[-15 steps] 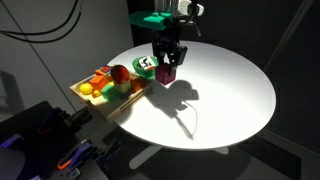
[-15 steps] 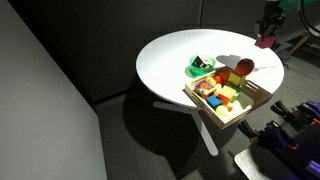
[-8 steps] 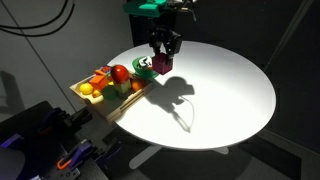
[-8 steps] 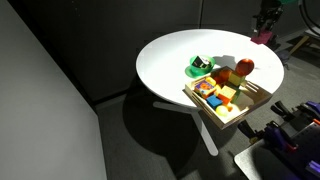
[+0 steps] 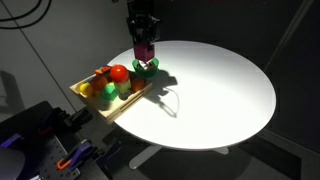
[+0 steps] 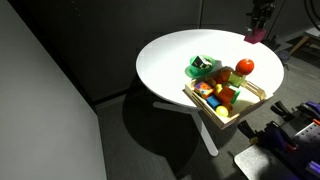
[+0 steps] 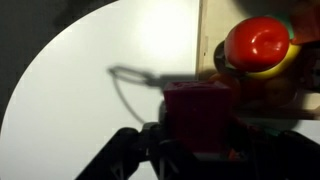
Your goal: Put the pink block on the tray
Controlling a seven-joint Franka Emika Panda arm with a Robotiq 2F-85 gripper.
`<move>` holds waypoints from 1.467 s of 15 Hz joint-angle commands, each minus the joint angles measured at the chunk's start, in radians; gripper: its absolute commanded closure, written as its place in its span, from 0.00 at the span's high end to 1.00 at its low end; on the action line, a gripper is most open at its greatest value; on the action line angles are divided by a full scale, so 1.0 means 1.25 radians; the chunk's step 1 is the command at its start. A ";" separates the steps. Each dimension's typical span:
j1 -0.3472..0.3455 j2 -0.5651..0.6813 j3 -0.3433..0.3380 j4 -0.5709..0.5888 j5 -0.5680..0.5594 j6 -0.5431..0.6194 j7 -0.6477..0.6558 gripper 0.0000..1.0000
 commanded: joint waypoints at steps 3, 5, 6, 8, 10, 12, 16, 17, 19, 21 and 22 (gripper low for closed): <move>0.035 -0.080 0.031 -0.070 -0.051 -0.036 -0.023 0.31; 0.047 -0.100 0.044 -0.089 -0.063 -0.044 -0.028 0.31; 0.053 -0.111 0.050 -0.099 -0.069 -0.045 -0.029 0.31; 0.064 -0.129 0.061 -0.118 -0.073 -0.046 -0.037 0.31; 0.074 -0.144 0.072 -0.136 -0.071 -0.043 -0.045 0.31; 0.085 -0.157 0.083 -0.154 -0.065 -0.035 -0.051 0.31; 0.108 -0.170 0.101 -0.185 -0.050 -0.017 -0.072 0.31; 0.113 -0.171 0.104 -0.191 -0.047 -0.013 -0.078 0.31; 0.123 -0.169 0.112 -0.200 -0.042 0.001 -0.082 0.31; 0.133 -0.160 0.122 -0.206 -0.050 0.020 -0.065 0.31; 0.137 -0.152 0.127 -0.206 -0.047 0.026 -0.063 0.31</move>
